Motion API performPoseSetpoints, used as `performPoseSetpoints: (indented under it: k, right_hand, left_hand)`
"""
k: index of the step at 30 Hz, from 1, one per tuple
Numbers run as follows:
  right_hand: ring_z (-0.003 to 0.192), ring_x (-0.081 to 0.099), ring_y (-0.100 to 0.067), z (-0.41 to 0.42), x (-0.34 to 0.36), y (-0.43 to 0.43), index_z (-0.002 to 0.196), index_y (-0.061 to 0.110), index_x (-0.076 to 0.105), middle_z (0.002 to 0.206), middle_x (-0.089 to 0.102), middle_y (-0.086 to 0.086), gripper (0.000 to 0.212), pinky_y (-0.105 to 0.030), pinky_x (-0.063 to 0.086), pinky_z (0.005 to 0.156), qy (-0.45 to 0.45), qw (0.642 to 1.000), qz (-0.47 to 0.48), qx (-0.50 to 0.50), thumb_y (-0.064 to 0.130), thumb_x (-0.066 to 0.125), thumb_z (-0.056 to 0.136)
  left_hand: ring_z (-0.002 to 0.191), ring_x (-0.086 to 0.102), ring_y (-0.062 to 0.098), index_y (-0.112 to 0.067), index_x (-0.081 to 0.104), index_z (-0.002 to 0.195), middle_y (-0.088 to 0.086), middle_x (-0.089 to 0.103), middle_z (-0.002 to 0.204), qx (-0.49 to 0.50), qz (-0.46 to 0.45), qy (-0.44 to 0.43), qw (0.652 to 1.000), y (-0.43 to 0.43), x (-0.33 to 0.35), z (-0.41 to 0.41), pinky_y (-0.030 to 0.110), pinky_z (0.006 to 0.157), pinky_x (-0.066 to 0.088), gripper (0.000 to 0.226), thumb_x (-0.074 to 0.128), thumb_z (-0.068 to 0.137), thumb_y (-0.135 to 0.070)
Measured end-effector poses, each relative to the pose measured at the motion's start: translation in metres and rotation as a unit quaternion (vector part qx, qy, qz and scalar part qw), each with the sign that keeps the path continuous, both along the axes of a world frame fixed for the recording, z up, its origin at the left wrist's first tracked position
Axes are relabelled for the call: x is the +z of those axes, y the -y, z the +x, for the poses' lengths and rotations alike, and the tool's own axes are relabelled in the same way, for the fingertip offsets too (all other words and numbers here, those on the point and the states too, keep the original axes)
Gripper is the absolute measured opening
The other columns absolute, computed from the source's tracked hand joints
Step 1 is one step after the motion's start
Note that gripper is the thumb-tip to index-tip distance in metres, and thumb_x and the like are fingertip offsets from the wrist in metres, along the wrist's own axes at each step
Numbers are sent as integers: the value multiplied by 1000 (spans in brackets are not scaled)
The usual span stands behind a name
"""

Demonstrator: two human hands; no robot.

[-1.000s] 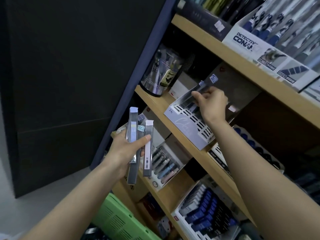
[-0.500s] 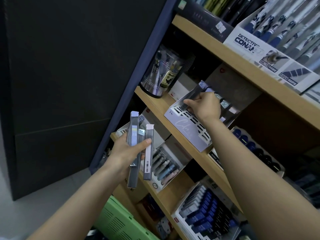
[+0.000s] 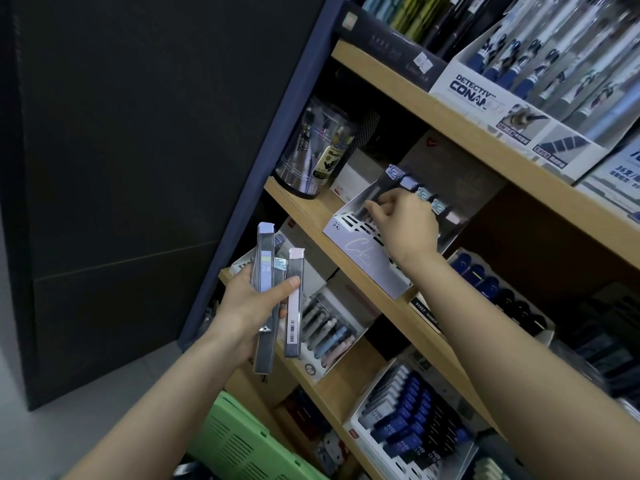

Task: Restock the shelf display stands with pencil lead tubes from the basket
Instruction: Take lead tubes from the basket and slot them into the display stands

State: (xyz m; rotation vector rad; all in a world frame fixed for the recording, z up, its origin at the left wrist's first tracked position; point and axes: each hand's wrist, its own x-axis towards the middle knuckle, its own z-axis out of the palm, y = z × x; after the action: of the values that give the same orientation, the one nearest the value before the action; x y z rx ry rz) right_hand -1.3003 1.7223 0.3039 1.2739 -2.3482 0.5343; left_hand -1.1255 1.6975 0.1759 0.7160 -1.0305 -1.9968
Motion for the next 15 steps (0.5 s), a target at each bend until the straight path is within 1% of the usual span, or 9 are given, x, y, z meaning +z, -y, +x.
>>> performPoseSetpoints:
  k: [2,3,5,7,9,11,12,13,15]
  right_hand:
    - [91,61,-14,13,-9,-11,113,10,59,99,66,0,27,-33,50,80,24,997,-13,68,29,56,94]
    - [91,59,-9,20,-14,-16,116,11,57,104,63,1,27,-28,48,83,33,994,-11,102,28,56,94]
    - [83,53,4,37,-24,-25,117,13,57,107,59,3,27,-11,42,78,62,986,16,154,29,55,95]
    - [77,51,5,51,-34,-31,110,16,62,97,59,8,25,-4,40,70,126,974,62,178,34,55,94]
    - [74,53,0,58,-43,-33,108,17,62,87,59,10,26,-8,43,71,242,949,94,180,37,58,91]
    - [74,58,-5,61,-48,-33,105,18,60,83,62,6,23,-25,53,78,335,921,106,170,35,62,90]
    - [71,59,-6,61,-49,-34,100,18,60,79,62,5,19,-29,55,77,369,908,108,165,33,63,90]
    - [68,60,-6,62,-49,-35,94,17,61,74,61,5,15,-28,57,75,402,894,110,166,31,62,90]
    - [63,59,-3,63,-49,-38,81,16,61,71,59,3,15,-19,56,68,447,870,110,175,26,60,92]
  left_hand:
    - [68,68,9,-15,65,101,1,73,85,-6,3,-1,1000,-2,0,0,25,57,53,18,69,84,-11]
    - [76,69,14,-15,65,103,2,73,89,-7,3,0,1000,-3,0,-1,29,63,54,20,69,84,-11]
    - [78,69,14,-16,65,104,1,73,90,-8,-3,1,1000,-4,-1,-2,29,64,53,22,70,84,-12]
    - [70,68,9,-17,64,105,-3,73,85,-10,-6,-1,1000,-6,0,-3,24,58,51,22,70,83,-13]
    - [67,66,11,-18,64,104,0,72,85,-12,-13,-3,1000,-7,0,-3,23,55,51,22,69,84,-12]
    - [73,66,14,-18,64,105,3,72,89,-14,-25,0,1000,-8,-1,-3,23,57,51,22,69,84,-11]
    - [74,66,14,-18,64,105,3,72,89,-16,-29,-2,999,-8,0,-3,23,57,51,23,69,84,-11]
    - [74,67,13,-17,64,106,1,72,88,-19,-32,-8,999,-9,0,-3,23,57,51,23,69,84,-12]
    - [70,67,10,-15,64,106,-2,72,82,-24,-38,-15,999,-9,1,-3,20,54,50,23,68,84,-11]
